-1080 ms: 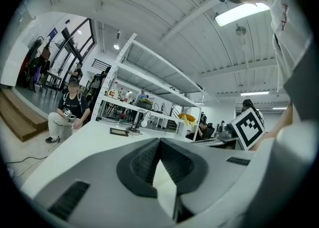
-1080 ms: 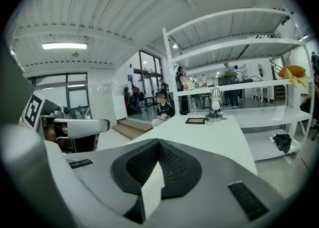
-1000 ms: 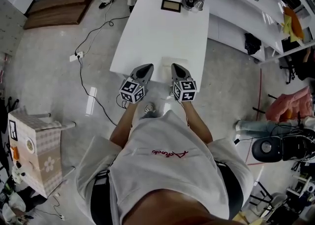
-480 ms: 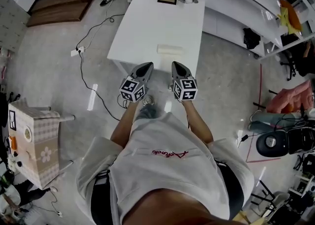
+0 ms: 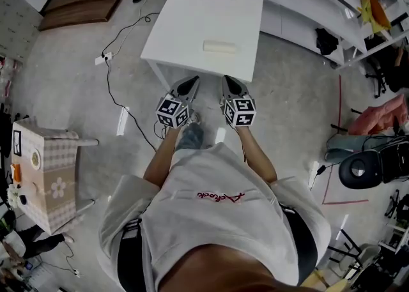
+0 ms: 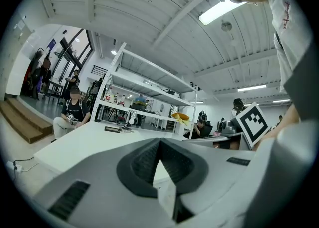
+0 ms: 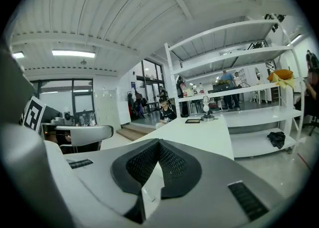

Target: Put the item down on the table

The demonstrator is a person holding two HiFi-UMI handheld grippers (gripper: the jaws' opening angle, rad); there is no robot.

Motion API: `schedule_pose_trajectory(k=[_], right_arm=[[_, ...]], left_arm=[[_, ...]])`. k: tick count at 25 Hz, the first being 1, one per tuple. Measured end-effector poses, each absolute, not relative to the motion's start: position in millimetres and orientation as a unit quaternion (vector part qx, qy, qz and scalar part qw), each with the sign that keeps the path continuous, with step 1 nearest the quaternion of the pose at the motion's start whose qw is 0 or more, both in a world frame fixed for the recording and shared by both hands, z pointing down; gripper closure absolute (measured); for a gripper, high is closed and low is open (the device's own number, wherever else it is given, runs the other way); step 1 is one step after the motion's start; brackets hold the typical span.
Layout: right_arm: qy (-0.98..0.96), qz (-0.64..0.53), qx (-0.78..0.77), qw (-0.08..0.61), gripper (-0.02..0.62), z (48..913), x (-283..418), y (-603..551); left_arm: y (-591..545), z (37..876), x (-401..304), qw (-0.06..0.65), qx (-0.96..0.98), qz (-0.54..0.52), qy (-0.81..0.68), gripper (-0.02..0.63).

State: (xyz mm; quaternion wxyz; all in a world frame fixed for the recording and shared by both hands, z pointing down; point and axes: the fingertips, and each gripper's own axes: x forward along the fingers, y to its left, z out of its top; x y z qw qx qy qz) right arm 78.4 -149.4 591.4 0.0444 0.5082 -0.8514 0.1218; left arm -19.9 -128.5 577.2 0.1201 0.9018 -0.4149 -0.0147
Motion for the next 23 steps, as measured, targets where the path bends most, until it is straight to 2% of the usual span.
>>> schedule_pose_trajectory(k=[23], right_arm=[[-0.851, 0.125, 0.509, 0.031, 0.597, 589, 86, -101]], left_arm=[[-81, 575, -4, 0.115, 0.904, -0.019, -0.412, 0.588]])
